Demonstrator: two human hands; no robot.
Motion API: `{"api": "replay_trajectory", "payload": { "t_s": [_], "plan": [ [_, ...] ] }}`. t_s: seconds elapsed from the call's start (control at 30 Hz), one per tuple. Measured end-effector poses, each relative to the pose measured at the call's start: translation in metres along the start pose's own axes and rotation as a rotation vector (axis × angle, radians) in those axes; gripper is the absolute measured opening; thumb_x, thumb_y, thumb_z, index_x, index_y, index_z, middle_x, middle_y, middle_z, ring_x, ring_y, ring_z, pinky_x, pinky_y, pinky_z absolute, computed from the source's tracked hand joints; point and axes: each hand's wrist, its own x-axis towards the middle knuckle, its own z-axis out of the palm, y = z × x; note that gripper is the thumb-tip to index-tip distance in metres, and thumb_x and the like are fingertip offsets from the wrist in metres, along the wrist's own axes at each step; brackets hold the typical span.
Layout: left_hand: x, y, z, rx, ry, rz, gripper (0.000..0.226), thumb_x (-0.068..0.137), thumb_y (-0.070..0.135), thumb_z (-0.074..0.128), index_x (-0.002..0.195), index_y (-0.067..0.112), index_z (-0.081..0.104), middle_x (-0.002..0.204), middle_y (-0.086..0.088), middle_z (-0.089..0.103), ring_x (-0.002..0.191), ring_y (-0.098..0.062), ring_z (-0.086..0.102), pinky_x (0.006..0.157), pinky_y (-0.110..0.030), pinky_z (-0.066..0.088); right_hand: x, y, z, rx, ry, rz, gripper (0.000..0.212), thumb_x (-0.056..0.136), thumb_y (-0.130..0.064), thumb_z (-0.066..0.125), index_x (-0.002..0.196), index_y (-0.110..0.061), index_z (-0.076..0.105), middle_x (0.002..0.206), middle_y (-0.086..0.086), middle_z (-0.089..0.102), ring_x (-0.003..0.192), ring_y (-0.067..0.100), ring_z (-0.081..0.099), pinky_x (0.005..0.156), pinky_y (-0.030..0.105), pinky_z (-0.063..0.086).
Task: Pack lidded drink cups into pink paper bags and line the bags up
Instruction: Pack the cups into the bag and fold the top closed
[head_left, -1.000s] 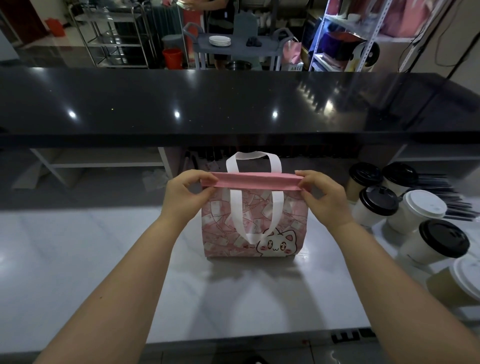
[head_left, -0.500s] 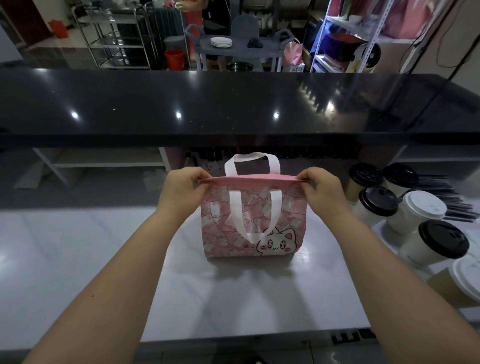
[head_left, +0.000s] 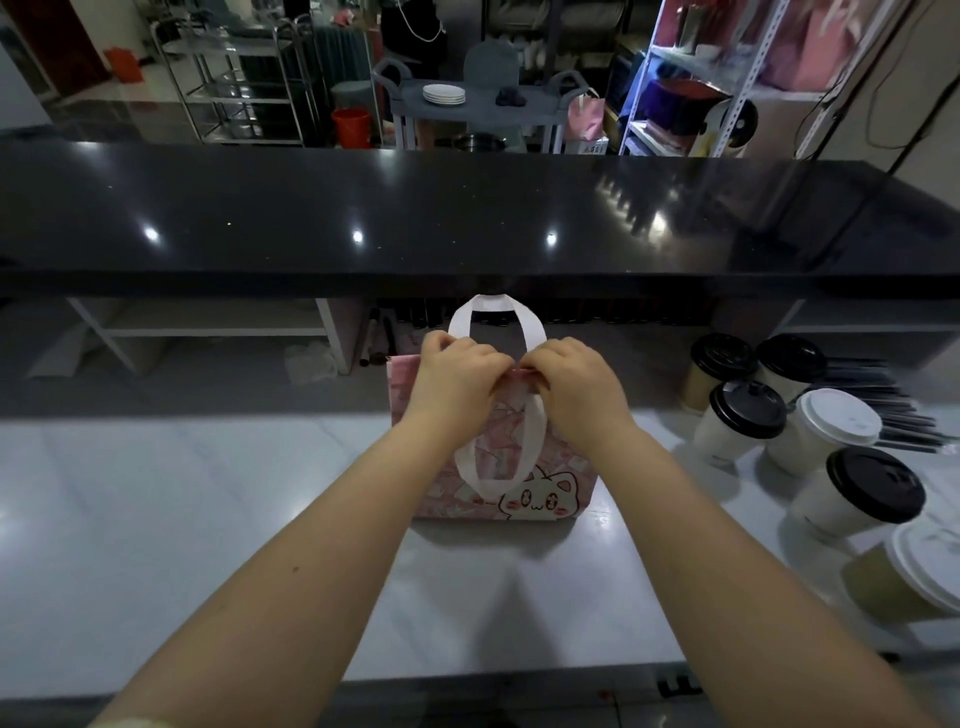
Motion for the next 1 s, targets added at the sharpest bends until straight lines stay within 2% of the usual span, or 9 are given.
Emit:
{"api": "replay_trajectory", "payload": {
  "t_s": [0.07,0.2,0.27,0.37,0.47,0.63,0.8,0.9,1.0],
  "plan": [
    [0.001,0.002,0.004,0.006,-0.002,-0.026,0.016,0.092,0.016,0.058,0.097,0.023,0.072,0.088,0.006,0.070,0.088,-0.020,0.061,0.092,-0.037,0.025,0.001,-0.003,0.002,-0.010,-0.016,0.019,0.012,0.078,0.007,0.063,0.084,-0.001,0.069,0.080,0.012,0.066,0.077,0.033,0.057,0.067,0.043,0.045],
    [0.002,0.001,0.002,0.019,0.018,-0.048,0.015,0.088,0.011,0.060,0.088,0.020,0.071,0.081,0.006,0.069,0.082,-0.019,0.061,0.087,-0.033,0.021,0.001,-0.006,0.002,0.001,0.004,0.006,0.011,0.071,0.010,0.067,0.075,0.000,0.065,0.070,0.012,0.060,0.068,0.031,0.054,0.060,0.033,0.037],
    [-0.002,-0.001,-0.001,0.005,0.056,-0.028,0.013,0.087,0.012,0.063,0.085,0.019,0.073,0.075,0.005,0.068,0.074,-0.020,0.062,0.085,-0.034,0.023,-0.001,-0.004,0.000,0.008,0.013,-0.023,0.009,0.073,0.007,0.070,0.076,-0.001,0.067,0.070,0.010,0.061,0.066,0.030,0.054,0.057,0.034,0.041],
    [-0.012,-0.014,-0.005,-0.004,0.117,-0.025,0.008,0.085,0.012,0.069,0.084,0.019,0.074,0.075,0.004,0.071,0.071,-0.022,0.063,0.083,-0.038,0.028,-0.008,0.008,-0.004,-0.006,0.020,-0.022,0.010,0.077,0.004,0.072,0.083,-0.004,0.072,0.077,0.008,0.067,0.071,0.029,0.058,0.062,0.038,0.047],
    [-0.019,-0.032,-0.010,0.021,0.121,-0.027,0.005,0.084,0.016,0.073,0.086,0.020,0.073,0.078,0.006,0.071,0.075,-0.022,0.063,0.084,-0.039,0.030,-0.011,0.018,-0.006,-0.015,0.019,0.030,0.014,0.080,0.004,0.068,0.089,-0.005,0.072,0.083,0.008,0.068,0.076,0.030,0.059,0.069,0.039,0.046],
    [-0.017,-0.030,-0.012,0.014,0.124,-0.075,0.010,0.085,0.008,0.070,0.085,0.019,0.071,0.079,0.004,0.071,0.075,-0.023,0.064,0.083,-0.038,0.027,-0.001,0.017,-0.002,-0.035,0.003,0.050,0.012,0.079,0.005,0.066,0.083,-0.004,0.071,0.078,0.008,0.066,0.075,0.030,0.059,0.066,0.034,0.043],
    [-0.029,-0.047,-0.018,0.059,0.130,-0.097,0.008,0.092,0.021,0.066,0.094,0.019,0.073,0.085,0.004,0.072,0.079,-0.023,0.063,0.087,-0.043,0.032,-0.006,0.030,-0.006,-0.022,-0.049,0.109,0.015,0.092,-0.011,0.058,0.098,-0.012,0.072,0.090,-0.001,0.067,0.087,0.020,0.056,0.076,0.030,0.040],
    [-0.034,-0.056,-0.023,0.036,0.110,-0.121,0.010,0.093,0.018,0.063,0.096,0.020,0.072,0.087,0.005,0.071,0.083,-0.022,0.063,0.090,-0.042,0.030,-0.009,0.035,-0.009,0.007,-0.065,0.167,0.014,0.093,-0.013,0.055,0.094,-0.016,0.070,0.086,-0.007,0.061,0.083,0.014,0.051,0.077,0.030,0.039],
    [-0.030,-0.058,-0.023,0.014,0.087,-0.152,0.011,0.093,0.013,0.060,0.093,0.017,0.071,0.086,0.003,0.071,0.083,-0.024,0.062,0.090,-0.040,0.028,-0.007,0.029,-0.007,-0.041,-0.019,0.141,0.013,0.089,-0.004,0.058,0.084,-0.011,0.068,0.080,0.000,0.066,0.078,0.022,0.058,0.078,0.035,0.038]
  ]
}}
